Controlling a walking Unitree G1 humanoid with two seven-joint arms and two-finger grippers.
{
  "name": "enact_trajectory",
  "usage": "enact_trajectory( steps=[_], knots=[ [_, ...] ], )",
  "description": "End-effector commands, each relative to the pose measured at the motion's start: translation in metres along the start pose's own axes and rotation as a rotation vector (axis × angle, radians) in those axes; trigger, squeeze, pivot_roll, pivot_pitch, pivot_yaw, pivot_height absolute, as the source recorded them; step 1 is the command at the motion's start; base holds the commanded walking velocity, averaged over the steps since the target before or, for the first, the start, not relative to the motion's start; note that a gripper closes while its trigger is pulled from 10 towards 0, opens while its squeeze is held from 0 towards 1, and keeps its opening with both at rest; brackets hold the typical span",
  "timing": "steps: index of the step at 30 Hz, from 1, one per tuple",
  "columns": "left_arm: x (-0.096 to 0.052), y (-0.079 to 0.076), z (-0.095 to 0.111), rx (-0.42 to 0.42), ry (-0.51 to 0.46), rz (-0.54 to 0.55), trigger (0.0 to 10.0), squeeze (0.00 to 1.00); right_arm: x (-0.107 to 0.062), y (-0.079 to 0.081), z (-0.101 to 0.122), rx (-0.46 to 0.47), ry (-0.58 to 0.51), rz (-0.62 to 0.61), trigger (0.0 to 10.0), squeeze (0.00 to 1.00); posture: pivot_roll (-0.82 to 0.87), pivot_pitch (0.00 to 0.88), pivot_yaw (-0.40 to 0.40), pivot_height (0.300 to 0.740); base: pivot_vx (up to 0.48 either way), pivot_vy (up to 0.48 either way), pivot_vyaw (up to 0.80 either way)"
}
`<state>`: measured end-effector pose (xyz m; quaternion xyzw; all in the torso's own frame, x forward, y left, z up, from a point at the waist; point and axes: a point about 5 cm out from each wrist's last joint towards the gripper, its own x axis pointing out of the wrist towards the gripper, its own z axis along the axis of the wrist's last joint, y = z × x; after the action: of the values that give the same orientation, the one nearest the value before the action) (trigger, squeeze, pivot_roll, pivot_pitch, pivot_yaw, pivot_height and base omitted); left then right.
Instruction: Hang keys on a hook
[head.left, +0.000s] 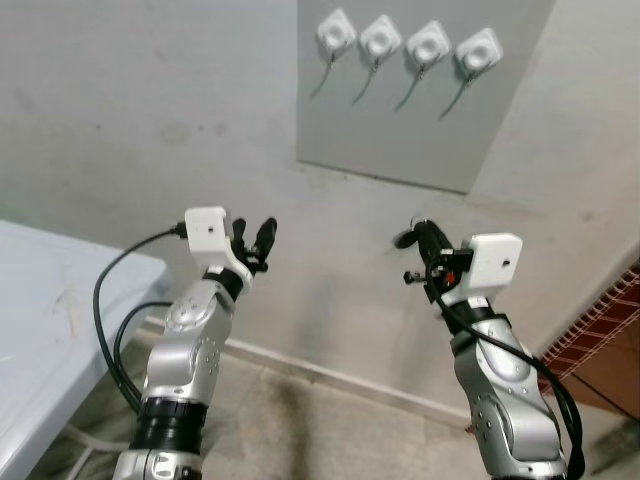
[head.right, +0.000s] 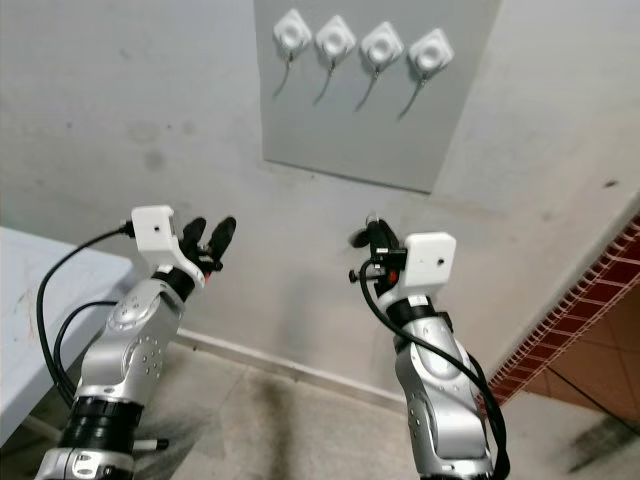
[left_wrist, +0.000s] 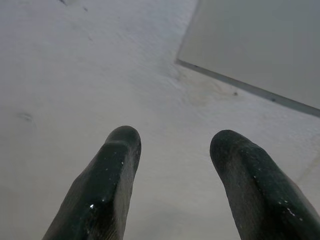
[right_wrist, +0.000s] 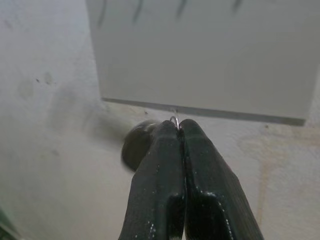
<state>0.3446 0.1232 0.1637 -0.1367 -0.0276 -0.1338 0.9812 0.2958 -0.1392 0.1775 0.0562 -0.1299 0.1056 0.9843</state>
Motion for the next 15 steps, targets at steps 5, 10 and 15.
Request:
enact_trajectory(
  steps=[5,10,15],
  knots=[
    [0.003,-0.009,0.006,0.010,-0.013,-0.023,10.0,0.00,-0.001,-0.006,0.004,-0.004,-0.012,-0.019,10.0,0.00,0.05,0.099,-0.010,0.740,0.000,0.000,0.00],
    [0.009,-0.026,0.009,0.094,-0.002,-0.128,10.0,0.00,0.000,-0.006,0.002,0.011,0.002,-0.008,10.0,0.00,0.05,0.106,-0.015,0.740,0.000,0.000,0.00],
    [0.018,-0.045,0.016,0.181,-0.011,-0.236,10.0,0.00,0.010,-0.008,0.003,0.008,0.009,0.019,10.0,0.00,0.06,0.120,-0.020,0.740,0.000,0.000,0.00]
  ],
)
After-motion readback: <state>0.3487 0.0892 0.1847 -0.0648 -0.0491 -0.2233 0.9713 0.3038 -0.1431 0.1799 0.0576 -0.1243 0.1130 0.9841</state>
